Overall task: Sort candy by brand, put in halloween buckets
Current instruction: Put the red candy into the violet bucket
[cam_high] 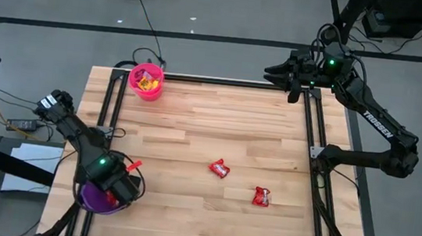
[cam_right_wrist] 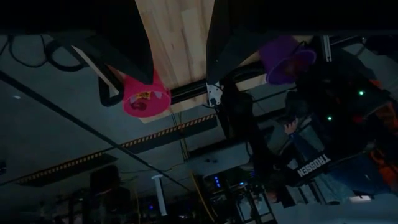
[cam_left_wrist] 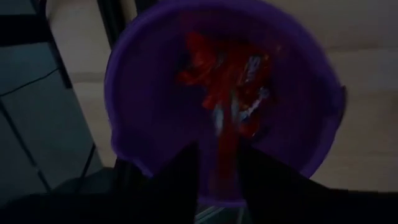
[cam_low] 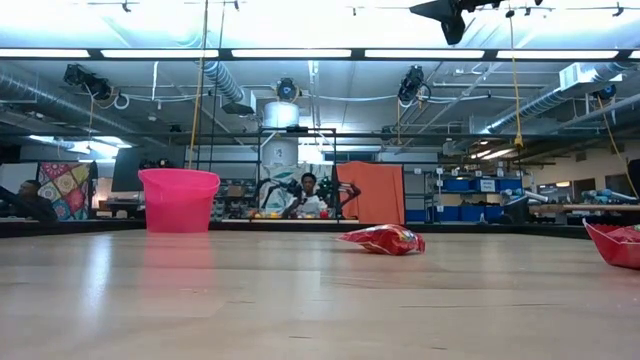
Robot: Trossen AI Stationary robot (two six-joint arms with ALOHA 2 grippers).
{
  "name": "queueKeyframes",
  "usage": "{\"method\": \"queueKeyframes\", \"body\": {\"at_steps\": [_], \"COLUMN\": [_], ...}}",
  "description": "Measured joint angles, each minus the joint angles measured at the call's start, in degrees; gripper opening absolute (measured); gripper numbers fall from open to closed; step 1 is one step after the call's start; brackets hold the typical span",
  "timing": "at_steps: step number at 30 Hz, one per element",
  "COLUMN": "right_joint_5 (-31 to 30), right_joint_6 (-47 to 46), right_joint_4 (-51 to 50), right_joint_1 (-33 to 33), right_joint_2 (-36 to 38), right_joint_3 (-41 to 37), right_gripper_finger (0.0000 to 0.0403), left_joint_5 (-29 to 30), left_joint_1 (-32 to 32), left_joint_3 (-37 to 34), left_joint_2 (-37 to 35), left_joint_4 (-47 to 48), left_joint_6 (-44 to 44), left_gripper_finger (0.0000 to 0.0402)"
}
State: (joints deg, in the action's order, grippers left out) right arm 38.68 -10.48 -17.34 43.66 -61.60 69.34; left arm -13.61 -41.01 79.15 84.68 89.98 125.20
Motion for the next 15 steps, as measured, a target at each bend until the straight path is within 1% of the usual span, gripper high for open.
{"method": "queueKeyframes", "body": {"at_steps": [2,4,7,9,11,15], "right_joint_5": [0.0,0.0,-0.1,-0.1,-0.1,-0.2], "right_joint_6": [0.0,0.1,0.4,1.1,1.1,1.1], "right_joint_4": [0.0,0.0,0.0,0.0,0.0,-0.2], "right_joint_1": [0.0,0.0,0.2,0.7,1.5,3.4], "right_joint_2": [0.0,0.0,0.0,0.1,0.1,0.1], "right_joint_3": [0.0,0.0,0.0,0.0,0.0,0.0], "right_gripper_finger": [0.016,0.016,0.016,0.016,0.016,0.016], "left_joint_5": [-0.8,-0.7,2.4,7.7,14.4,26.0], "left_joint_1": [0.0,0.0,0.2,1.0,2.5,7.7], "left_joint_3": [0.0,0.0,0.5,1.7,3.2,5.7], "left_joint_2": [0.0,0.0,0.0,-0.6,-1.9,-5.7], "left_joint_4": [0.0,0.0,0.1,-0.2,0.0,0.2], "left_joint_6": [0.0,0.0,-0.1,-0.3,-0.4,-4.4], "left_gripper_finger": [0.0138,0.0154,0.0165,0.0166,0.0167,0.0168]}}
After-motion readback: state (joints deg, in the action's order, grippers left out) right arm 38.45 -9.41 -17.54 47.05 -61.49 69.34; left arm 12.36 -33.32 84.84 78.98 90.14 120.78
